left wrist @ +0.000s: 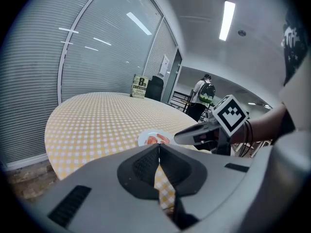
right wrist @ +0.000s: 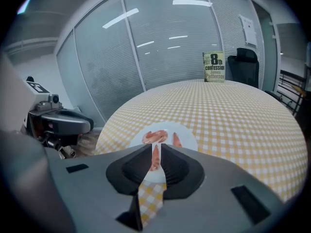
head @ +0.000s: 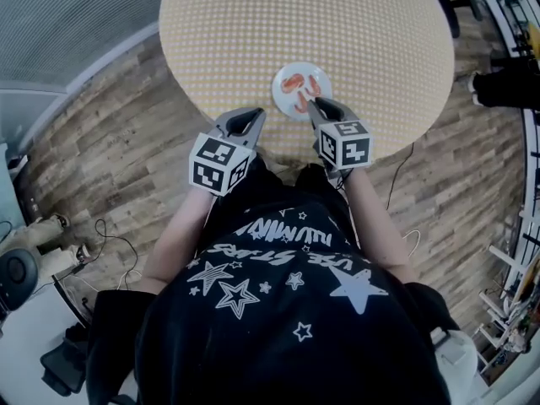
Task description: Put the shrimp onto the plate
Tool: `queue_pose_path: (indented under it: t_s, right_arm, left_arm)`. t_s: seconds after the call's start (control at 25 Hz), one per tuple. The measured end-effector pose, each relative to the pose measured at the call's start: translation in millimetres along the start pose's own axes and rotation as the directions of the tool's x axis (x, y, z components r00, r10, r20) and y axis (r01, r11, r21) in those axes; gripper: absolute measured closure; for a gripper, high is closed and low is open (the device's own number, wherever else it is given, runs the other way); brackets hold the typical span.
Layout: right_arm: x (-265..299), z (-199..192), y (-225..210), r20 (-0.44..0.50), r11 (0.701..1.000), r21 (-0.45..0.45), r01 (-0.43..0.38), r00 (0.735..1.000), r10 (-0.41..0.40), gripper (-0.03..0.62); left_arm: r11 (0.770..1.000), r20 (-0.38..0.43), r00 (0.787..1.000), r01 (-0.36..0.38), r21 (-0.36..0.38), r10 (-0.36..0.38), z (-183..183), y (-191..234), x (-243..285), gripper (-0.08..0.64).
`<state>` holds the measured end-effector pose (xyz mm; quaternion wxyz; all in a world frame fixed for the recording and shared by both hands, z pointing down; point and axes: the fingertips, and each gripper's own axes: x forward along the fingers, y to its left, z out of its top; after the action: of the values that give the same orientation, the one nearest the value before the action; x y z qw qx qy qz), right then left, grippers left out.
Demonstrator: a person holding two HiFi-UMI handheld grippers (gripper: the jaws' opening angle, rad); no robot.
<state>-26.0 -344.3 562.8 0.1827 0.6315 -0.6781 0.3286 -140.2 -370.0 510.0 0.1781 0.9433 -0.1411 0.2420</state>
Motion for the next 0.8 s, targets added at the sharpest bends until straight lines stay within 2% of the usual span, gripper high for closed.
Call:
queue_pose_path:
  t_s: [0.2,0.52,0.8]
  right_arm:
    - [-20.2,6.0,-14.5,0.033,0.999,0.032,0.009,0.999,-0.01,0.535]
    - [-39.0,19.2,-47.8,0.068,0.999,0.05,-0.02,0.998,0.017,0.535]
    - [-55.1,24.2,-59.5,0.084,0.989,-0.06,-0.132,0.987,0.137,0.535]
  left_arm:
    - [1.0,0.014,1.0,-0.012,0.006,0.012,9.0,-4.4,4.6,0.551]
    - [0.996,0.036,0.996,-0.075,-0.045,0.077,16.2,-13.9,16.5,0.551]
    - [0.984,0.045,0.986,-0.155,-0.087,0.159,16.9,-36.9,34.4,0.551]
